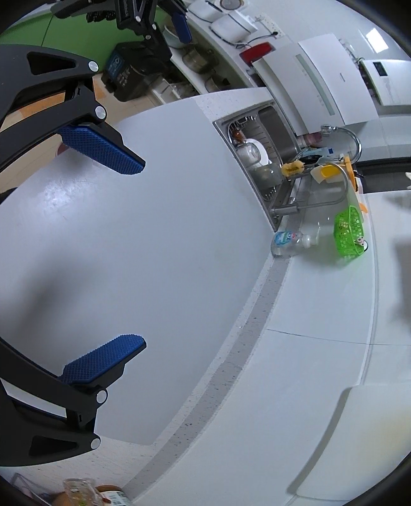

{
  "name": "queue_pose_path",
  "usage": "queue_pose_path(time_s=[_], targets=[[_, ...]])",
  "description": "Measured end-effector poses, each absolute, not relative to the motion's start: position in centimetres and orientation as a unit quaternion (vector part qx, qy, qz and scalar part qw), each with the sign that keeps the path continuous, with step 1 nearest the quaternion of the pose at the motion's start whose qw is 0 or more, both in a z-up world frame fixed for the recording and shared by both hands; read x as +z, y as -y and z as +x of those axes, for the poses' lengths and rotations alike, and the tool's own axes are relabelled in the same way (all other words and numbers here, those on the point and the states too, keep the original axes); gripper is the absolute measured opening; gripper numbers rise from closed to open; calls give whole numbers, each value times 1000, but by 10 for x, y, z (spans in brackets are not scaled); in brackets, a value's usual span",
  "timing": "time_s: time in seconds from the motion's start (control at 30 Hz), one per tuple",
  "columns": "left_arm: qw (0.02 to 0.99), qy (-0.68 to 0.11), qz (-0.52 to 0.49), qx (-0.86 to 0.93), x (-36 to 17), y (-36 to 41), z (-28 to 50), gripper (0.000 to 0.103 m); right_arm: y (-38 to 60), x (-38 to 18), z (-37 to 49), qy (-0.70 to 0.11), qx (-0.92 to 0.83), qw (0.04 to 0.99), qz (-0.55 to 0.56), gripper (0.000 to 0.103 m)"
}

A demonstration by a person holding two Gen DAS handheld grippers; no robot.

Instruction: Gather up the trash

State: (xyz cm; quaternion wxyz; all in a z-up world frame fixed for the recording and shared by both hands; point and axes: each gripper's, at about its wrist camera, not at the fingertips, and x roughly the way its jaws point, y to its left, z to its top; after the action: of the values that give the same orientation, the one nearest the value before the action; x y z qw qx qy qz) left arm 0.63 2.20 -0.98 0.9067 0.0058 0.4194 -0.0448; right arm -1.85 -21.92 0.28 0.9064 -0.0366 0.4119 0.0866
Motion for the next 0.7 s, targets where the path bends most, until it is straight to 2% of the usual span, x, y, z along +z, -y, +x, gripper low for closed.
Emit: queue_pose_path(time_s=[0.7], targets=[[903,-426,0,-50,-15,-15,21,100,221,3,-7,-413,90,905,-37,97]])
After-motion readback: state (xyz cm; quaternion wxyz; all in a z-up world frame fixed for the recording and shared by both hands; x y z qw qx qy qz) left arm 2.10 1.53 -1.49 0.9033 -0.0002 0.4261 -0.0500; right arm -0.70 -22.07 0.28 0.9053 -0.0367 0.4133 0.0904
